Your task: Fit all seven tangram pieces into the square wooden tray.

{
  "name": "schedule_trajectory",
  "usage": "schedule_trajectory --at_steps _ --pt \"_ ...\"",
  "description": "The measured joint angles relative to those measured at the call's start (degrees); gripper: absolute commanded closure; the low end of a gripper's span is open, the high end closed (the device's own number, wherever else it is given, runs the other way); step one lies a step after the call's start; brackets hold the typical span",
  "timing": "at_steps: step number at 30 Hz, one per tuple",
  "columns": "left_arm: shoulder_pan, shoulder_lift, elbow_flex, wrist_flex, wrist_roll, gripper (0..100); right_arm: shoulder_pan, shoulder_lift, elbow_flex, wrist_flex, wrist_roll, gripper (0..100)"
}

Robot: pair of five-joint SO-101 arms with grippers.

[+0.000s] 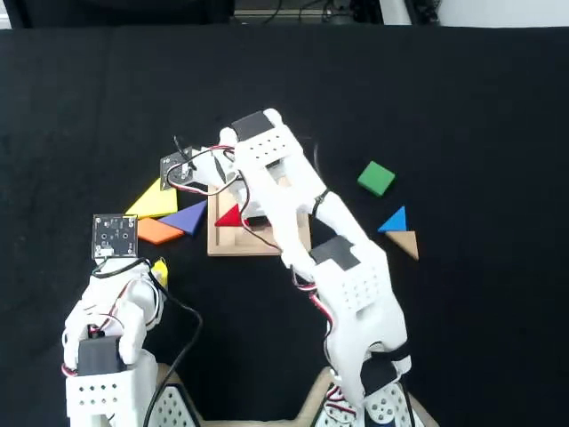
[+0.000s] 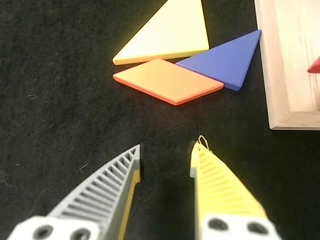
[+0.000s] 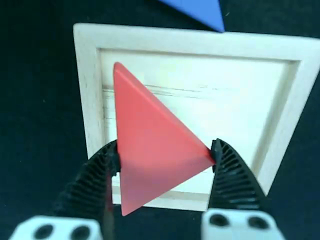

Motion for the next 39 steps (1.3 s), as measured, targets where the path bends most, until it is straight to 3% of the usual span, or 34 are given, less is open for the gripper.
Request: schedule_trajectory --at_steps 20,28,39 --pt "0.00 0.00 0.00 0.00 0.00 83 0.09 0.26 0.00 2.99 -2.90 86.6" --pt "0.00 0.00 0.00 0.00 0.00 83 0.09 0.35 0.00 3.52 -6.42 67.5" --pt "0.00 0.00 0.00 0.00 0.00 83 0.09 0.35 0.00 4.13 -8.00 71.4"
